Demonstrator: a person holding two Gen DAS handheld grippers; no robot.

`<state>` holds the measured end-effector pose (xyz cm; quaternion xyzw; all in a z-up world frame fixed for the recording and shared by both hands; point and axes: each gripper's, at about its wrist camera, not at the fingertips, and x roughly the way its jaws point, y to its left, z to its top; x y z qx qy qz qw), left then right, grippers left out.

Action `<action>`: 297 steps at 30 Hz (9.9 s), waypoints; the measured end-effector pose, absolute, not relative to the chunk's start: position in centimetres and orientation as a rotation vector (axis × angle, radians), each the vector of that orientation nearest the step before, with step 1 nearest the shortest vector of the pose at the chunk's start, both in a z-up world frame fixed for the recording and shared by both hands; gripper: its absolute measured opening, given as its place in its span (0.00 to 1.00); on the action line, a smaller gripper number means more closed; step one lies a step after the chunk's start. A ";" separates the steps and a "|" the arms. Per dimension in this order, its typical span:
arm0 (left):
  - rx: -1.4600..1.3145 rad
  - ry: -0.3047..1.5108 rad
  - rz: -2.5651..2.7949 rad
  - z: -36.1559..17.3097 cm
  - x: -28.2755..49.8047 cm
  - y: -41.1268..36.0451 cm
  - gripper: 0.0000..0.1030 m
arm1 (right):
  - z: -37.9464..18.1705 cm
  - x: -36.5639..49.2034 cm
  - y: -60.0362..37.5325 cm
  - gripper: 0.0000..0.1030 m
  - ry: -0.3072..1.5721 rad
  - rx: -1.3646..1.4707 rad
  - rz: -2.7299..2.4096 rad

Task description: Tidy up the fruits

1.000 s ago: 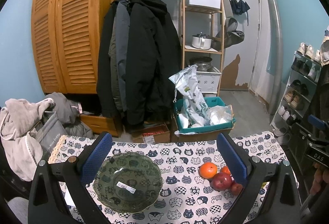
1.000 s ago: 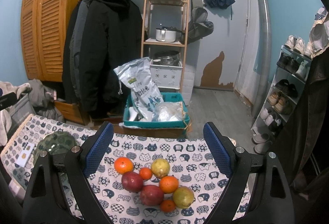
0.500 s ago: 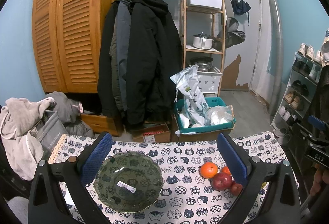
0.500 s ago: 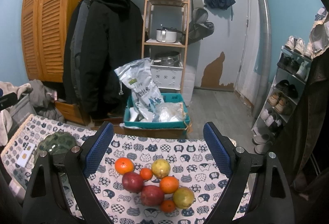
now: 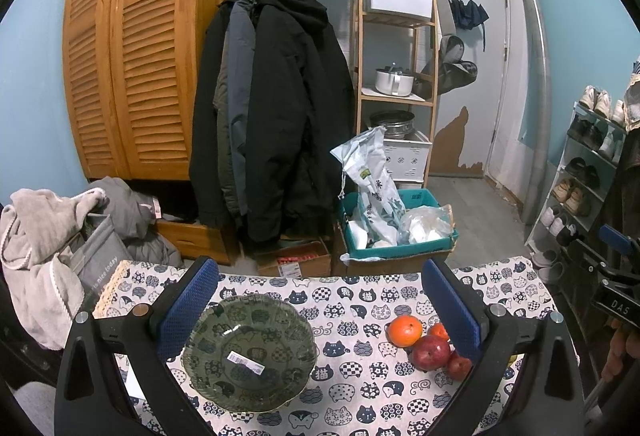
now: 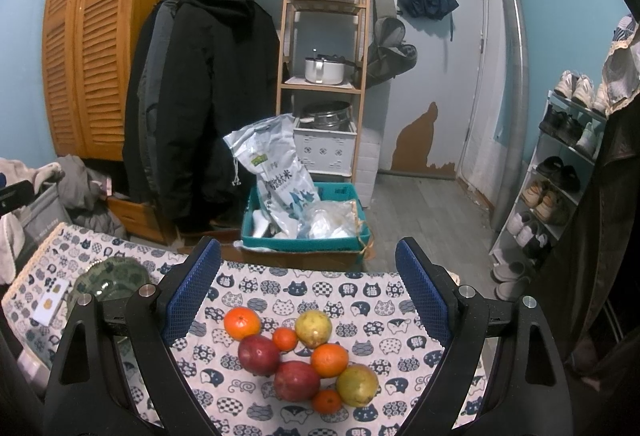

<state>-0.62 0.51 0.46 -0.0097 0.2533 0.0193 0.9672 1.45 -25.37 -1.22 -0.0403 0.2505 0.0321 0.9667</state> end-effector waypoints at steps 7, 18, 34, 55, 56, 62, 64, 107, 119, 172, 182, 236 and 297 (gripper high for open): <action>-0.021 0.510 0.038 0.6 -0.8 0.4 1.00 | -1.1 1.4 -25.3 0.85 0.506 -0.082 0.065; -0.023 0.510 0.037 0.6 -0.8 0.5 1.00 | -1.0 1.4 -25.2 0.85 0.505 -0.084 0.067; -0.026 0.505 0.043 0.8 -1.0 0.7 1.00 | -1.0 1.6 -24.4 0.85 0.513 -0.090 0.069; -0.004 0.583 -0.019 -1.4 1.1 -1.9 1.00 | -3.1 1.6 -27.2 0.85 0.575 -0.080 0.009; -0.001 0.592 -0.025 -1.6 1.4 -2.1 1.00 | -3.4 1.6 -27.4 0.85 0.584 -0.082 0.002; 0.006 0.677 -0.080 -4.0 3.0 -4.0 1.00 | -5.4 2.3 -29.3 0.85 0.661 -0.082 -0.033; 0.008 0.705 -0.091 -4.8 3.5 -4.6 1.00 | -6.2 2.4 -29.7 0.85 0.692 -0.082 -0.038; 0.165 1.130 -0.107 -22.0 10.9 -11.7 0.99 | -25.2 9.3 -34.6 0.84 1.272 0.021 -0.061; 0.098 1.201 -0.133 -23.9 12.4 -12.6 0.97 | -28.3 10.1 -35.0 0.83 1.345 0.037 -0.050; 0.048 1.221 -0.262 -26.7 13.7 -16.6 0.73 | -26.1 11.2 -35.6 0.64 1.218 0.079 -0.055; 0.053 1.149 -0.230 -23.6 12.3 -14.2 0.73 | -23.2 10.3 -33.7 0.64 1.134 0.047 -0.024; -0.043 0.741 -0.067 -7.6 5.4 -0.8 0.73 | -6.8 6.6 -22.2 0.64 0.722 -0.021 0.190; -0.282 1.080 0.233 -23.9 8.1 20.0 0.73 | -19.6 14.0 5.8 0.64 1.007 -0.160 0.595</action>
